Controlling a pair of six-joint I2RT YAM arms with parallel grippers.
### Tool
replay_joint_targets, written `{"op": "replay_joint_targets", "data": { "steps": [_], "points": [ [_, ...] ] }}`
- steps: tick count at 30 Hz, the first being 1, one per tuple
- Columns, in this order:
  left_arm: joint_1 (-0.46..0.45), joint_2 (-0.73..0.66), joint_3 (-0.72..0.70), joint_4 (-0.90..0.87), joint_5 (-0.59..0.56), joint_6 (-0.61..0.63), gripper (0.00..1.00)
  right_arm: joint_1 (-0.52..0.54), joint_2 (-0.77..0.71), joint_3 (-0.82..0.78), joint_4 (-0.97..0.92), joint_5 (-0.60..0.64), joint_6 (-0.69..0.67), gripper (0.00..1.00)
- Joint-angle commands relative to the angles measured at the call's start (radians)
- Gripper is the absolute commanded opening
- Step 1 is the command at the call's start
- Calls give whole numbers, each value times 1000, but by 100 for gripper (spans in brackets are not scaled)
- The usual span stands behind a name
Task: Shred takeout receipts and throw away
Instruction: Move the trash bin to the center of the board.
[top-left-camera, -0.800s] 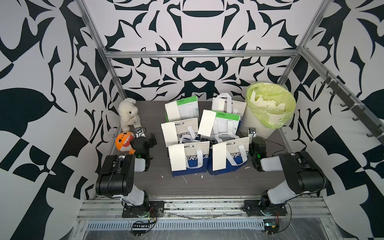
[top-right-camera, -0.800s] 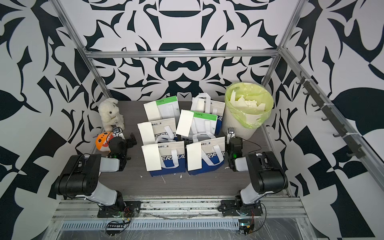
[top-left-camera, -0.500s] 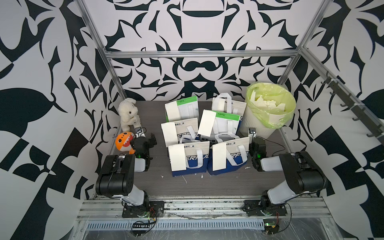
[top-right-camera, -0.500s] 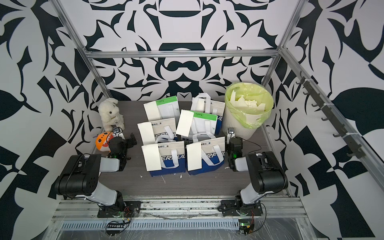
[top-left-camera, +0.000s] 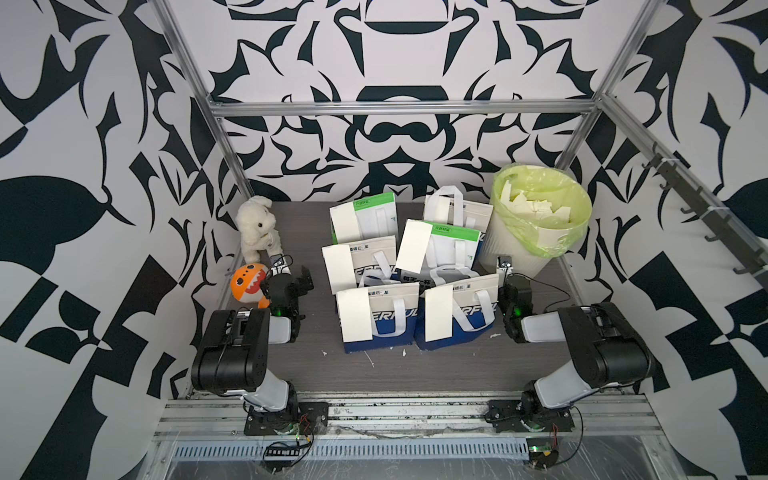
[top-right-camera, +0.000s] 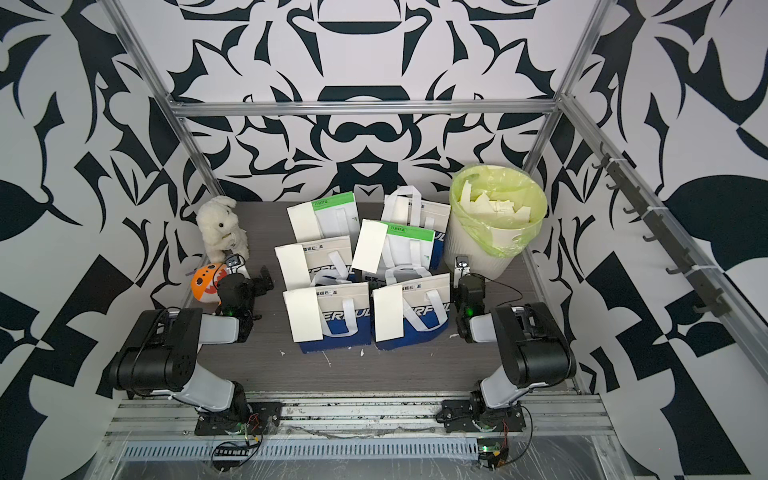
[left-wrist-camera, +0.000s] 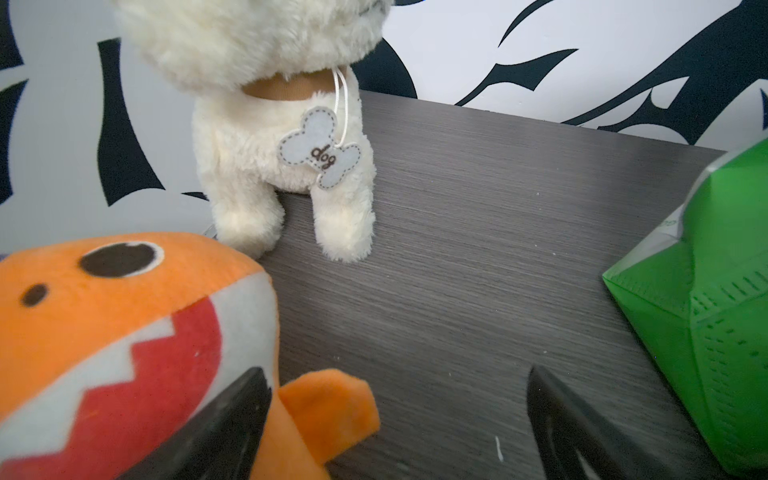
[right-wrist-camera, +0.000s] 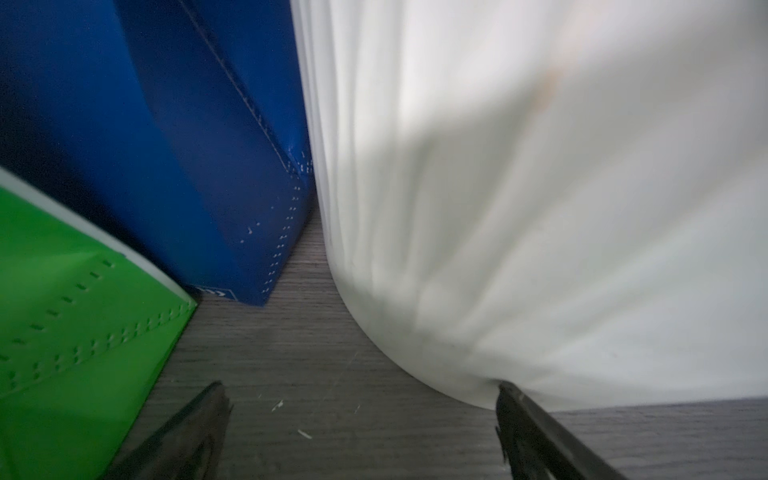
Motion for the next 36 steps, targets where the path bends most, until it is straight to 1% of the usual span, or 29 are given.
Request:
{"op": "replay_joint_targets", "data": {
  "steps": [1,8,10,11,12,13,14,15,16,17,18,20,23,24,25,27,28,30,33,36],
  "points": [
    [1,5,10,-10,-4,3,100,1,-12,16,23,2,4,100],
    [2,2,12,-14,-3,3,100,0,-10,15,22,5,3,100],
    [2,0,10,-18,-3,3,100,-6,-12,15,27,48,32,100],
    [2,-6,12,-28,-2,1,100,-8,-14,18,14,123,52,100],
    [-2,-11,9,-29,-16,-4,99,-7,-13,25,9,136,57,100],
    [-15,-24,1,-8,-87,-7,100,-5,-20,8,40,139,56,100],
    [-22,-49,-16,-10,-102,-15,99,0,-43,-17,68,183,64,100],
    [-29,-62,-50,42,-92,1,99,6,-87,-33,68,230,81,100],
    [-43,-79,-62,75,-113,21,100,13,-134,-33,10,260,85,100],
    [-71,-129,-43,9,-194,37,100,17,-200,-16,-84,270,88,100],
    [-81,-202,-21,-108,-231,35,99,20,-254,9,-195,270,93,100],
    [-81,-377,12,-301,-265,2,100,24,-371,41,-346,272,131,100],
    [-81,-612,59,-534,-292,-56,99,24,-552,69,-538,234,275,100],
    [-81,-683,71,-594,-298,-97,100,23,-611,85,-619,210,348,100],
    [-82,-743,81,-646,-298,-131,99,22,-660,106,-701,180,393,100],
    [-81,-860,114,-779,-250,-180,99,22,-753,168,-882,70,399,99],
    [-81,-904,130,-828,-212,-193,100,21,-779,202,-955,-2,397,97],
    [-80,-978,176,-942,-55,-193,99,22,-812,310,-1137,-76,407,91],
    [-81,-1028,258,-1072,179,-200,99,23,-795,527,-1382,-107,397,85],
    [-81,-1004,357,-1176,359,-193,99,23,-718,770,-1556,-109,389,84]
  ]
}}
